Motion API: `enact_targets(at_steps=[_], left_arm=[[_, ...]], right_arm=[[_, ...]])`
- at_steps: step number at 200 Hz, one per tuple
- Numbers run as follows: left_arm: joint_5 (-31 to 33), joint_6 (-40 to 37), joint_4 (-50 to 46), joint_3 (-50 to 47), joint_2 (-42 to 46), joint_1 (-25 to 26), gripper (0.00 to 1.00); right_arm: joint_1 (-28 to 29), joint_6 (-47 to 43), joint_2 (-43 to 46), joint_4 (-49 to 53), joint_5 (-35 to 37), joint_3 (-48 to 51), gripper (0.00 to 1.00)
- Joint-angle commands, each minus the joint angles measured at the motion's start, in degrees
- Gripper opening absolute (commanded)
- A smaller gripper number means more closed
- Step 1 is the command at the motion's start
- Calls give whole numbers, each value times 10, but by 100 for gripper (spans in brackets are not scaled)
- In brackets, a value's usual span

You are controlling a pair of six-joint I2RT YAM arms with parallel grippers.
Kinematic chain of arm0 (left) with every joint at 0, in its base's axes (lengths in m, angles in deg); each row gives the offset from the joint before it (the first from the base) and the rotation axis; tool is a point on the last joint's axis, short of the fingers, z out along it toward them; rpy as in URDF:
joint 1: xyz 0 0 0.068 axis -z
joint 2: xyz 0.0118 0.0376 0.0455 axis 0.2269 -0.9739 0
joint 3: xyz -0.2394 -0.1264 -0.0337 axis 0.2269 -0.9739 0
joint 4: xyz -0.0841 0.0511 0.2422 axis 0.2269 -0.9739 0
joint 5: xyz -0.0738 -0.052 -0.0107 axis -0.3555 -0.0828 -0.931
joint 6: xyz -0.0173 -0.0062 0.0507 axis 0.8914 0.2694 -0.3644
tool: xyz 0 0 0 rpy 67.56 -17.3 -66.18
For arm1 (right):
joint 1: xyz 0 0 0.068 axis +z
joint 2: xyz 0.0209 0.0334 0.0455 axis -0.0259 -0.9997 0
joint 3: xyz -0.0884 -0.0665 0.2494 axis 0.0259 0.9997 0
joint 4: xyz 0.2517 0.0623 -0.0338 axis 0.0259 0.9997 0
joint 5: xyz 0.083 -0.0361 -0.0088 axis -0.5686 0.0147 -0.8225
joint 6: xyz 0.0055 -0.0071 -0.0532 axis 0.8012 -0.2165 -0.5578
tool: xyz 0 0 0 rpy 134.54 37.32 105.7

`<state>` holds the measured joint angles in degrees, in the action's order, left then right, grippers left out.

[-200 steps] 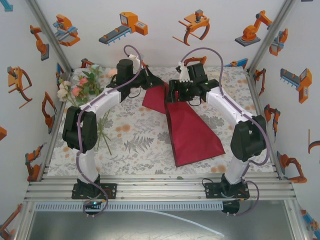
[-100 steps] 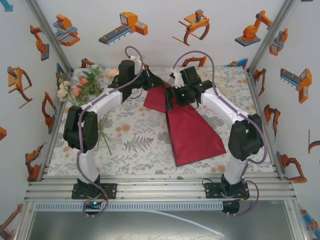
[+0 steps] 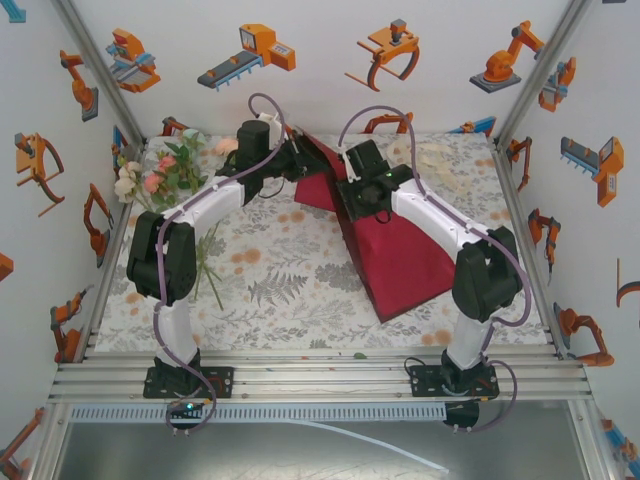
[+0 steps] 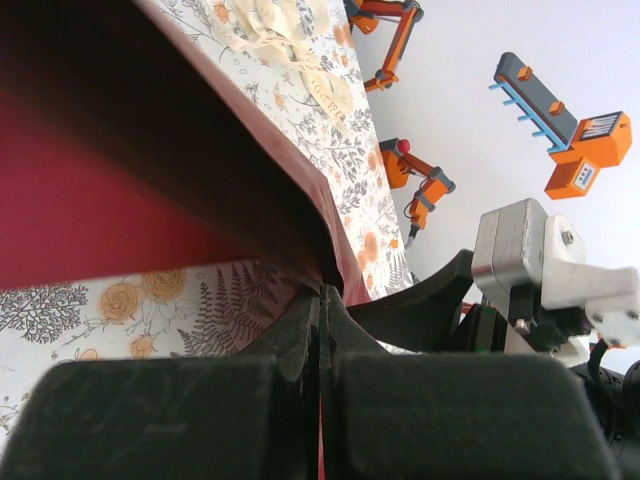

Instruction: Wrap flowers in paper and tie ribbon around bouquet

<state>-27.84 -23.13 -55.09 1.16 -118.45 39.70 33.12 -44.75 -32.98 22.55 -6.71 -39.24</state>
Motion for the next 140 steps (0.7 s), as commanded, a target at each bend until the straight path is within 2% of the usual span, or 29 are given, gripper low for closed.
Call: enact_targets(at_steps=[1,27,68,105,140], left_arm=[[-3,3,-3,4,-2,-2,0],[-1,-5,-14,3,0,-5,0],[41,-56,-110,-3,13,-20,0],[43,-82,-134,-25,32,-40,0],[42,-100,-148,-35,44,-53,0]], right_arm=[[-2,9,18,-5,6,-2,27],[-9,38,18,-10,-6,-4,0],[-36,69,33,-12,-1,-18,0],[-83,62,57,-2,35,-20,0],[-145,42,78,7,33,-17,0]])
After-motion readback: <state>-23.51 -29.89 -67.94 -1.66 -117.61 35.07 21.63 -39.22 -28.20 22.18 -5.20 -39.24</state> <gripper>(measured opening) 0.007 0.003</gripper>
